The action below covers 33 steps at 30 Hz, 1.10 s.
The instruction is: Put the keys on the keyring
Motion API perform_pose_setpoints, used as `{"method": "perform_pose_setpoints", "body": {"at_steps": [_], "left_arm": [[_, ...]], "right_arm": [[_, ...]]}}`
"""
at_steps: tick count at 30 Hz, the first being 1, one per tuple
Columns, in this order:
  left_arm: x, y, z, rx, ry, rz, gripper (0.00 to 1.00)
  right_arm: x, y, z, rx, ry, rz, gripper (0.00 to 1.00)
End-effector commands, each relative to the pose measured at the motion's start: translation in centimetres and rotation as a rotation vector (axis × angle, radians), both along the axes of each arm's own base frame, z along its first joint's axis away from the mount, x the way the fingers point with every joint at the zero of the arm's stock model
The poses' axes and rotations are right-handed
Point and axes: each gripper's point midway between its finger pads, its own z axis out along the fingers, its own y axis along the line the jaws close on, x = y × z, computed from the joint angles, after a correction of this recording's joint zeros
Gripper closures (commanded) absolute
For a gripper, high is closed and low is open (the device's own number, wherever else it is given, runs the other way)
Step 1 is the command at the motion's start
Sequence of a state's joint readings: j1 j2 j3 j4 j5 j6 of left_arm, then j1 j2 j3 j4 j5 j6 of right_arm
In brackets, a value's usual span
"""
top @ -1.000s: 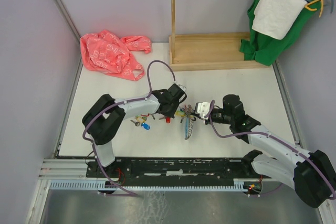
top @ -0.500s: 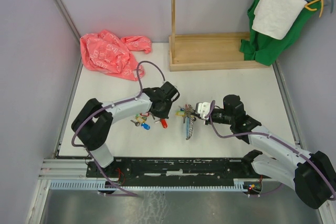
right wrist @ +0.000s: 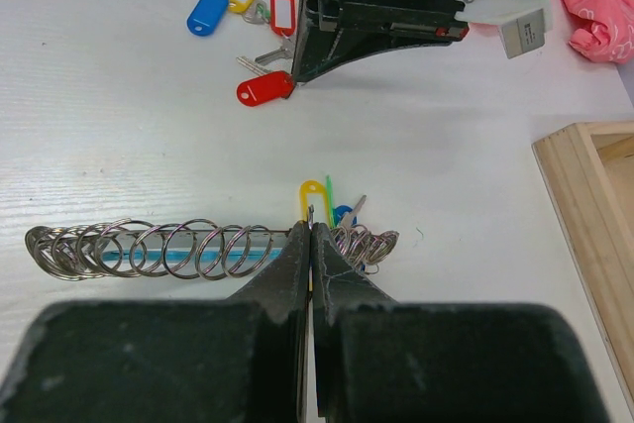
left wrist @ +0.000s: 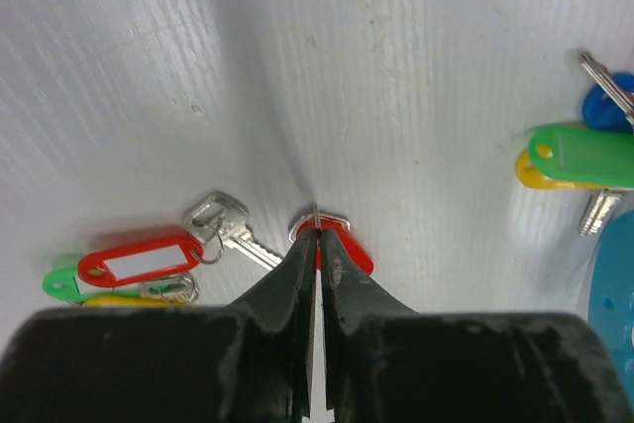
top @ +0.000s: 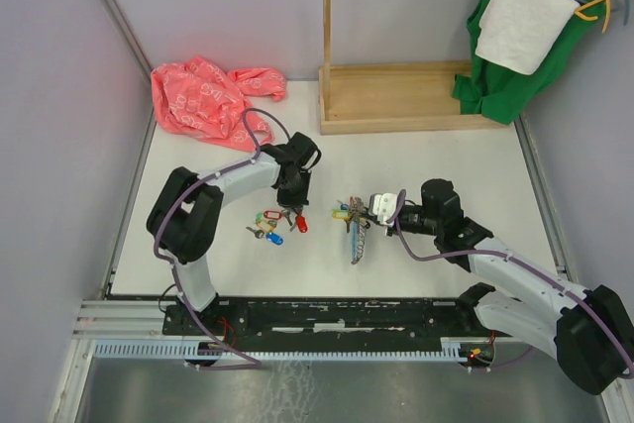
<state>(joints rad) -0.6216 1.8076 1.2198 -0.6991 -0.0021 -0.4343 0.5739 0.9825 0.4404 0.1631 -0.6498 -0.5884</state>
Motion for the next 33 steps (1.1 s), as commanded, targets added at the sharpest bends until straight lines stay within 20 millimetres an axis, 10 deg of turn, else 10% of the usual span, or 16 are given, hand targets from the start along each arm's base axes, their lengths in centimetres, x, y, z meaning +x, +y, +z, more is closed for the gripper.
{"method": "perform_pose_setpoints", "body": {"at_steps": [1, 15, 33], "left_arm": [[2.1, -0.8, -0.2, -0.087, 0.019, 0.026, 0.89], [0.4, 0.0, 2.9, -0.24, -0.025, 0.11, 0.52], [-2.6, 1.1, -0.9, -0.242, 0.034, 0.164, 0.5]], "right_arm": [[0.5, 0.4, 2.0, 0.049, -0.061, 0.002, 0.99], [0.5, 0.4, 2.0, 0.049, -0.059, 0.005, 0.99], [0.4, 0.4, 2.1, 0.051, -0.059, 0.004, 0.99]]}}
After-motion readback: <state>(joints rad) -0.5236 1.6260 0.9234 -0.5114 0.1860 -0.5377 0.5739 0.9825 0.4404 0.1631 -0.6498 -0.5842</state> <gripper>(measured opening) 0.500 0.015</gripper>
